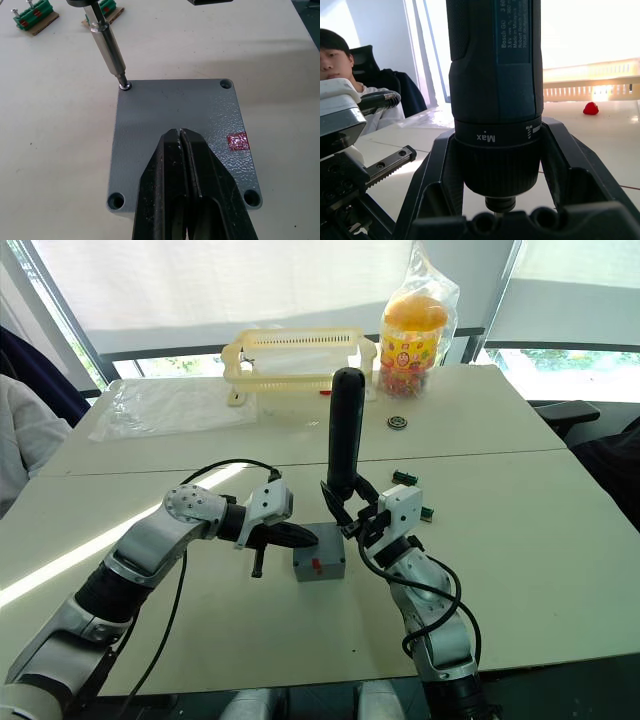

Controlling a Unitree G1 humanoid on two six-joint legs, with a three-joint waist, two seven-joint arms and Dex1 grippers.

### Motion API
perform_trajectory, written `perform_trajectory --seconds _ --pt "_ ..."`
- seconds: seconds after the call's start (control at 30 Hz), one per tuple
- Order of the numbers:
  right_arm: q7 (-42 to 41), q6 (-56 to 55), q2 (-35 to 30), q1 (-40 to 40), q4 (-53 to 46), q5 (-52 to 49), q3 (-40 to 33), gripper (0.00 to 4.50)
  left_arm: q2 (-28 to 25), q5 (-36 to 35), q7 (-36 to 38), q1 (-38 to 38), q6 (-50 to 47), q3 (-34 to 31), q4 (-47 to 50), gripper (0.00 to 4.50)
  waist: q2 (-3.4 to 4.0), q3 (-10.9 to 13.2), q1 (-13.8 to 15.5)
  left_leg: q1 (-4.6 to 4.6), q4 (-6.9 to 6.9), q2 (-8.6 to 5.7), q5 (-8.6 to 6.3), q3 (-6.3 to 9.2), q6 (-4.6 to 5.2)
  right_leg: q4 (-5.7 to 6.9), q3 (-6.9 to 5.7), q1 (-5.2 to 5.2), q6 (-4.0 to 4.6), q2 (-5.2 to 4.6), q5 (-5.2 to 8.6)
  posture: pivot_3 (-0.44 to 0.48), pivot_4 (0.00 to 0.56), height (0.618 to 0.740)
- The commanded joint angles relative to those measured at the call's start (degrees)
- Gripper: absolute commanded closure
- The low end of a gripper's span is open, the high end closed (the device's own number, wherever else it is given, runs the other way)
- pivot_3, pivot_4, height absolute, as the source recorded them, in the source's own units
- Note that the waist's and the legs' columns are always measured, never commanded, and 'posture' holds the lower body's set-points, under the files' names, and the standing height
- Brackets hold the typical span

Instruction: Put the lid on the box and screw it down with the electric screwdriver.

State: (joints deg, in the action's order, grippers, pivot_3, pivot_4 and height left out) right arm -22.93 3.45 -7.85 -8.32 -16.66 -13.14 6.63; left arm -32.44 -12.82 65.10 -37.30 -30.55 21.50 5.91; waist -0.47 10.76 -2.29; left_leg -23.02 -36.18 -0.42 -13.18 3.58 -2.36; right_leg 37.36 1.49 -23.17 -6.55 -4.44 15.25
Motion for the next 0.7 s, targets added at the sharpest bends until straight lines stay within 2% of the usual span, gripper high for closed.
perform_trajectory --seconds 0.03,0.27,0.7 --pt "-0.27 0.97 -0.57 1.66 1.49 0.76 0.8 2.79 -0.75 1.17 -0.08 0.86 -0.14 0.66 1.29 4.5 -0.01 -0.01 0.0 0.02 0.0 0.0 0.0 0.0 0.0 -0.01 0.0 0.02 0.0 0.0 0.0 0.0 0.15 0.74" --pt "-0.63 1.54 -1.48 2.72 1.7 1.54 1.28 2.79 -0.67 1.22 -0.16 1.51 -0.51 0.68 2.32 4.5 -0.07 -0.04 0.02 0.59 0.14 0.01 -0.03 -0.01 0.03 -0.22 -0.01 0.62 0.02 0.0 0.03 0.0 0.15 0.74" --pt "-0.35 -2.59 -0.95 1.58 5.5 3.23 1.7 2.79 0.19 1.49 -0.54 1.54 -0.64 0.91 2.36 4.5 -0.19 -0.12 0.13 0.61 0.13 0.02 -0.03 0.01 0.04 -0.22 -0.03 0.66 0.04 0.0 0.04 0.0 0.15 0.74"
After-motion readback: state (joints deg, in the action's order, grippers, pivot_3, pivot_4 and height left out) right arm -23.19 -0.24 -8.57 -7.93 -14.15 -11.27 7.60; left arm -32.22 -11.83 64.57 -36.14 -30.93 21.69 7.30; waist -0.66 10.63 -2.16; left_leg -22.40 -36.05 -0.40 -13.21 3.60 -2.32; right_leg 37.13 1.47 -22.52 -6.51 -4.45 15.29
